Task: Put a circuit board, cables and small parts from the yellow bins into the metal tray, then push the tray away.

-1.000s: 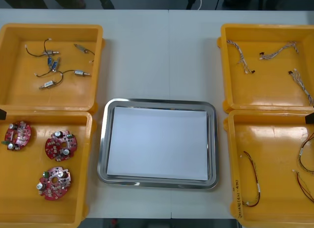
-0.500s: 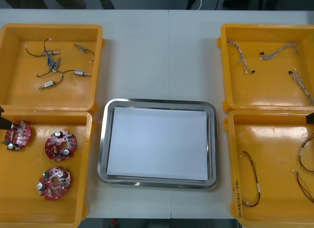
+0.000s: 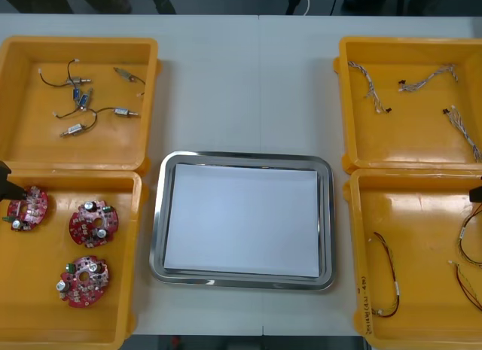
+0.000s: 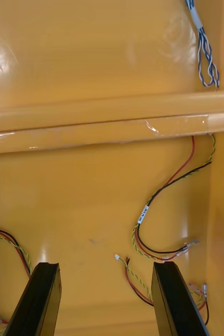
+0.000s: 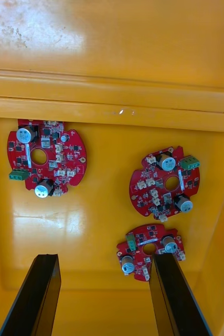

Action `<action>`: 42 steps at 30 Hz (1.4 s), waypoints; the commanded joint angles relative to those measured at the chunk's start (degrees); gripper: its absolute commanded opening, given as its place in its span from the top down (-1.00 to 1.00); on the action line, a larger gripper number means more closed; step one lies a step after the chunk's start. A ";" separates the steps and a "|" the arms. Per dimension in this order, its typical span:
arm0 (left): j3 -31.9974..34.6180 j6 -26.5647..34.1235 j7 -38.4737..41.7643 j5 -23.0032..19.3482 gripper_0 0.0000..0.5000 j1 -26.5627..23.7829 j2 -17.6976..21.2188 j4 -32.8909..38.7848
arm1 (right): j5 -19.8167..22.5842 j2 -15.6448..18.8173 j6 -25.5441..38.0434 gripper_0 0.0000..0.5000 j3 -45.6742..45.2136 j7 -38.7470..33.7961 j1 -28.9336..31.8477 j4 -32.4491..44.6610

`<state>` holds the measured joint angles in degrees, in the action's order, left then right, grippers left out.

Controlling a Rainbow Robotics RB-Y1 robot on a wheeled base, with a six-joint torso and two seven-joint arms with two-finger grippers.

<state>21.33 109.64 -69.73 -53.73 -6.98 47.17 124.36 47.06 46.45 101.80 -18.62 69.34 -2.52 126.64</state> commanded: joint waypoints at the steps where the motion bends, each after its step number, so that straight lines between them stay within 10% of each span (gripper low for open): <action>1: -1.03 0.36 -0.93 1.97 -1.00 1.10 -2.70 2.64 | -0.39 1.45 -3.19 -1.00 -0.45 -0.70 5.07 2.12; 42: -14.13 -21.05 0.74 14.71 -1.00 19.64 -7.79 5.90 | -6.81 -6.28 -28.23 -1.00 3.68 8.88 26.07 0.01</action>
<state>8.40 90.24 -69.72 -40.23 10.09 40.30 128.28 41.03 41.77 74.75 -15.68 77.09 20.34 126.53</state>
